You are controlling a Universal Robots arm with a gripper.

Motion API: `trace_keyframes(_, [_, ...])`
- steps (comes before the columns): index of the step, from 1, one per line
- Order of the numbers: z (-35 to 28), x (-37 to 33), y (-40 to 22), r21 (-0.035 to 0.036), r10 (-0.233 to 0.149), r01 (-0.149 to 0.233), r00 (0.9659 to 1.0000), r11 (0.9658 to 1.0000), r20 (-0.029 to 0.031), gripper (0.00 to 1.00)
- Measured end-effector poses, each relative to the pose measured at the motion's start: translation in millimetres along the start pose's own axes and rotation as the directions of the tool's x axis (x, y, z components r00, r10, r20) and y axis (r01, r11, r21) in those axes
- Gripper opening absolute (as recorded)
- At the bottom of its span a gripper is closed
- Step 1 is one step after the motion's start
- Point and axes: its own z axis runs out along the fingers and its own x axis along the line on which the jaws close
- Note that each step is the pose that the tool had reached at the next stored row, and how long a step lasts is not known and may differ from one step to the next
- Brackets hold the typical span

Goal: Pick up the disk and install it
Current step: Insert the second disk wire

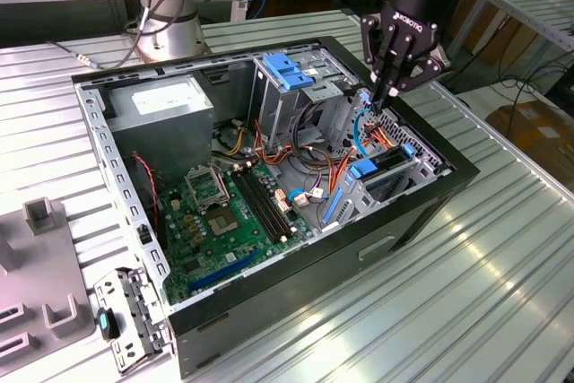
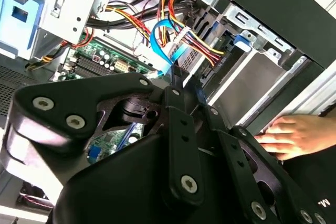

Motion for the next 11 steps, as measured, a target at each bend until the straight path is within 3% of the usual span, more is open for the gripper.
trace_keyframes(4, [1.0, -2.4, 0.0, 0.0003, 0.0, 0.0, 0.9999, 1.0, -0.015, 0.25])
trace_keyframes(5, [1.1, -2.9, 0.0, 0.0003, 0.0, 0.0, 0.9999, 1.0, -0.017, 0.31])
trace_keyframes(7, [0.8, -6.8, -0.1, 0.0002, 0.0, 0.0, 0.9991, 1.0, -0.0423, 0.31])
trace_keyframes(11, [0.9, -11.7, -0.2, 0.0002, 0.0, 0.0, 0.9989, 1.0, -0.0472, 0.31])
